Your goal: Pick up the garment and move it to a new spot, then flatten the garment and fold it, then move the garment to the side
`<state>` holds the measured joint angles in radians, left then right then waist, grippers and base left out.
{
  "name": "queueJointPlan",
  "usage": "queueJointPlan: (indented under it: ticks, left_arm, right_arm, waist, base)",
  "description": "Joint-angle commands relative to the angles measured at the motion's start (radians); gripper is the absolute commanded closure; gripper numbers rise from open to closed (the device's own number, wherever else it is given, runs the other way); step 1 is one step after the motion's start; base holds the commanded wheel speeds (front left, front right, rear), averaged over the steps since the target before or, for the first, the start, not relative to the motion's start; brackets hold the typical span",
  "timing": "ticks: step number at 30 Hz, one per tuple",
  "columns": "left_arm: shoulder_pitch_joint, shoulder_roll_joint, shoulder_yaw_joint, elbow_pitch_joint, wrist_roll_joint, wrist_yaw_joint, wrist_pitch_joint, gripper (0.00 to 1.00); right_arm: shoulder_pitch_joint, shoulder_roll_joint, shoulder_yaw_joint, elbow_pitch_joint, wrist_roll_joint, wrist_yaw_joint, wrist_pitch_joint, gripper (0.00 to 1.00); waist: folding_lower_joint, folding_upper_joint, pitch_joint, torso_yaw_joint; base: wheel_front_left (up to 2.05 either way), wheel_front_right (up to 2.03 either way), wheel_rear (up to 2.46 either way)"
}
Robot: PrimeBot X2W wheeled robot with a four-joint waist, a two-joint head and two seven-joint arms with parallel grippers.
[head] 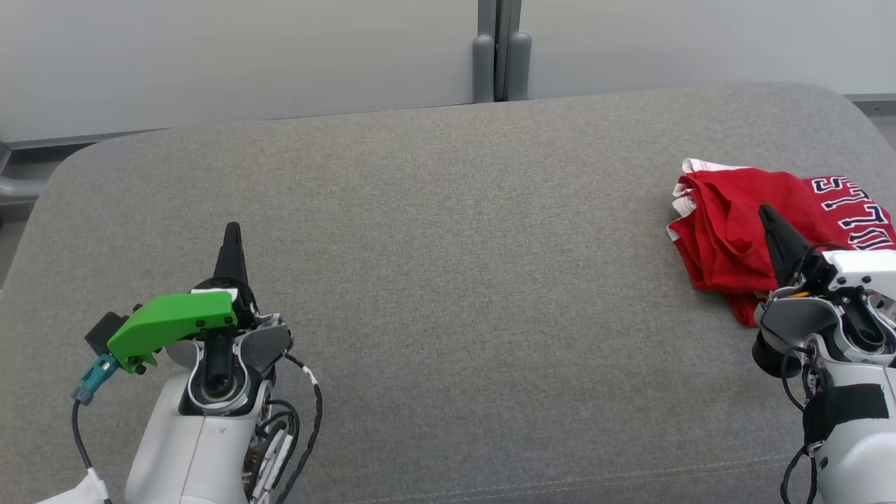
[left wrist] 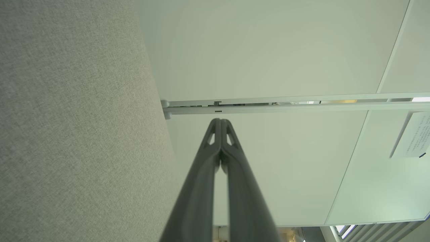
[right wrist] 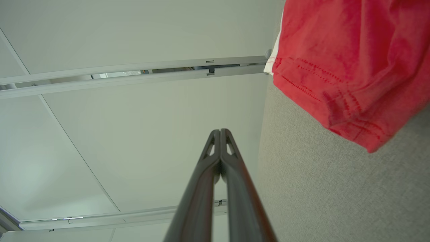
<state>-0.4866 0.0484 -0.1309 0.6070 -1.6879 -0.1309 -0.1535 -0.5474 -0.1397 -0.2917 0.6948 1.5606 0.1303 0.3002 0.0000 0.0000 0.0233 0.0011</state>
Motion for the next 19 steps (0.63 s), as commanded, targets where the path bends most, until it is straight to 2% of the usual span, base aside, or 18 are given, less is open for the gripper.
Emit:
queueJointPlan:
  ticks: [1, 19]
  left_arm:
    - [-0.014, 0.0, 0.002, -0.001, -0.003, -0.004, 0.003, 1.0]
    - [-0.014, 0.0, 0.001, -0.001, -0.003, -0.004, 0.003, 1.0]
  right_arm:
    - [-0.006, -0.005, 0.001, 0.001, 0.005, 0.001, -0.002, 1.0]
    - [-0.005, -0.005, 0.001, 0.001, 0.004, 0.001, -0.002, 1.0]
  waist:
    - [0.0, 0.0, 0.0, 0.0]
    - [0.0, 0.0, 0.0, 0.0]
  base:
    - [0.0, 0.0, 0.0]
    - [0.0, 0.0, 0.0]
